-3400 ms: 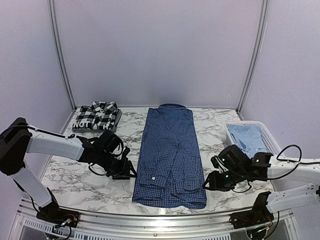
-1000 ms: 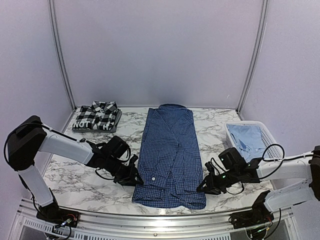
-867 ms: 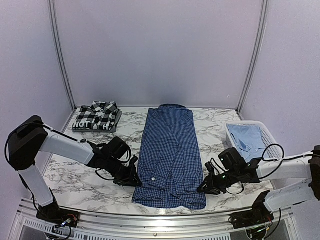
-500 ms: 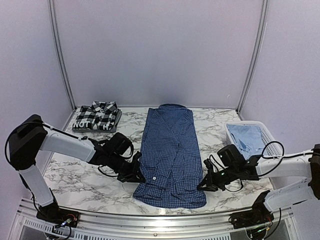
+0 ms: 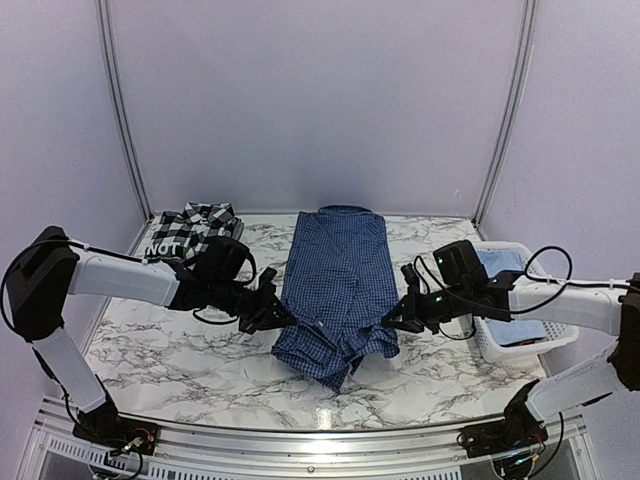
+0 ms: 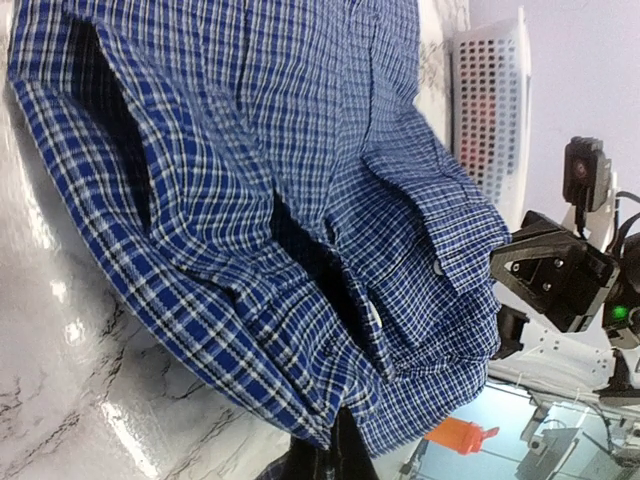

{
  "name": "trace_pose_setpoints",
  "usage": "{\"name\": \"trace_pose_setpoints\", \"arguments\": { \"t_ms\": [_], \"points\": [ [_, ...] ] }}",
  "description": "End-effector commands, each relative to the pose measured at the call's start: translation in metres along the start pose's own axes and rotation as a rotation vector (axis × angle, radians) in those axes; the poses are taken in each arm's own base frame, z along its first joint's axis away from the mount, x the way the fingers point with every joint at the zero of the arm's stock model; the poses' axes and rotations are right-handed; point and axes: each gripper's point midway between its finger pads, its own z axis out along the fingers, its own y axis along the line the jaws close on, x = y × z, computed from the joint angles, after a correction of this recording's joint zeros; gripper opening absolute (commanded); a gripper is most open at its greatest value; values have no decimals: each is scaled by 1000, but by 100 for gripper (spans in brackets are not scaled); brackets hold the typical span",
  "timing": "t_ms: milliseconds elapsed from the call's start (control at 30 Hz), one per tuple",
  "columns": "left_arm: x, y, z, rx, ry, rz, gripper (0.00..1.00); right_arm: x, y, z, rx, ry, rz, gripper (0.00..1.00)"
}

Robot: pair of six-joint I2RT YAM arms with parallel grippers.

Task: Fold and stack the long sleeve shirts
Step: Pick up the rectangle-folded shirt from the center of the board.

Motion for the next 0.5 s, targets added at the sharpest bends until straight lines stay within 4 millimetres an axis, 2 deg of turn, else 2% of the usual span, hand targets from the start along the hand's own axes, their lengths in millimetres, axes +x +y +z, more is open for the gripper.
{"name": "trace_pose_setpoints", "arguments": {
  "t_ms": [0, 100, 200, 300, 467],
  "points": [
    [-32, -47, -22, 125, -97, 8, 0, -47, 21, -8, -51, -104, -48, 0],
    [-43, -61, -29, 152, -123, 11, 0, -67, 30, -11, -70, -140, -58, 0],
    [-42, -61, -32, 154, -124, -6, 0, -71, 32, -12, -71, -149, -62, 0],
    [-35, -48, -31, 130, -121, -31, 0, -61, 26, -8, -82, -128, -46, 0],
    [-14, -23, -31, 85, -100, -66, 0, -31, 8, -2, -85, -72, -5, 0]
  ]
}}
